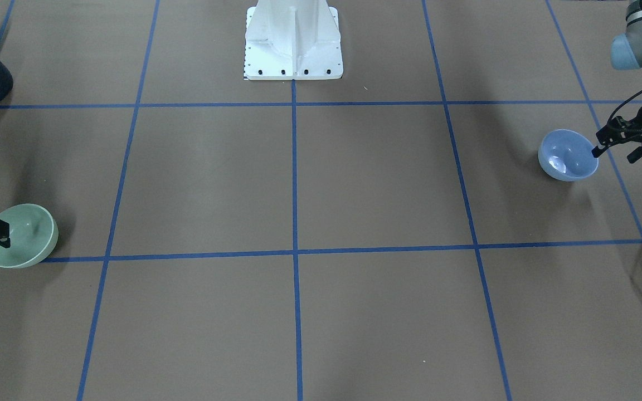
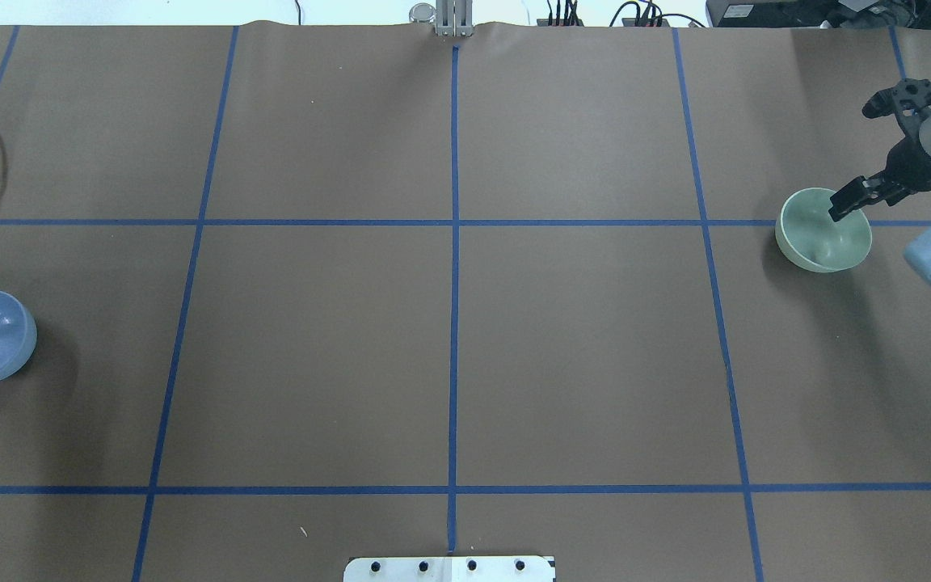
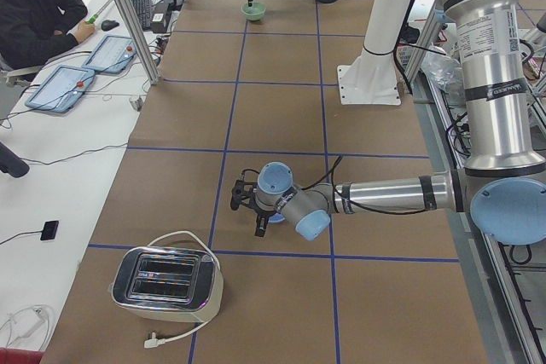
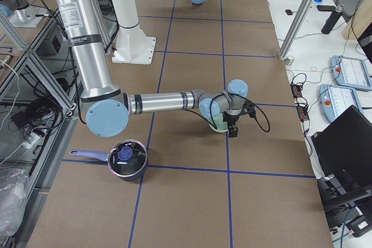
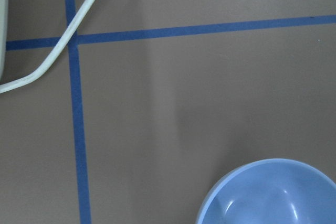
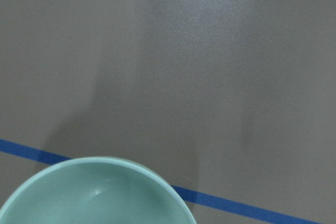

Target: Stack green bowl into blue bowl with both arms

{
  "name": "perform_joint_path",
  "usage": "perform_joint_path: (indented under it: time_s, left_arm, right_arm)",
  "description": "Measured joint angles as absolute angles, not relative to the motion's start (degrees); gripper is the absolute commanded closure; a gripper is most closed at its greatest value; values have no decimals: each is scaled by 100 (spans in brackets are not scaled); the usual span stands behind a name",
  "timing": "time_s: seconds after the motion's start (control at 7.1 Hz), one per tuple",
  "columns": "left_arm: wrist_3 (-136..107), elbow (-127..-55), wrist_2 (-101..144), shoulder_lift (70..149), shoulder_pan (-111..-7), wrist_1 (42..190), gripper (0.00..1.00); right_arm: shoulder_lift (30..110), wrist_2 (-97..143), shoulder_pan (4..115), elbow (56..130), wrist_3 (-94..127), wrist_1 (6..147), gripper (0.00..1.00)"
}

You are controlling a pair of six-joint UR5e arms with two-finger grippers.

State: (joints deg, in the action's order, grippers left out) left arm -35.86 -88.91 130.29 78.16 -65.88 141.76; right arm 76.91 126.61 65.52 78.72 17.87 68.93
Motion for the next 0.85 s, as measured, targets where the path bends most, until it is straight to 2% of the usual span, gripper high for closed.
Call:
perform_joint_path:
  time_s: [0.28, 0.56, 0.85]
  left_arm:
    - [-3715, -8739, 12888, 7821, -6412, 14411, 7]
    - [-3739, -8690, 12812, 7842, -6294, 14453, 7]
    - [-3795, -8685, 12795, 7859, -6255, 14469, 13]
  right_arm:
    - [7721, 12657, 6537, 7627, 1804, 6516, 0]
    - [7725, 12656, 6519, 7504, 1810, 6349, 6]
    - [7720, 12656, 6508, 7490, 1810, 6316, 22]
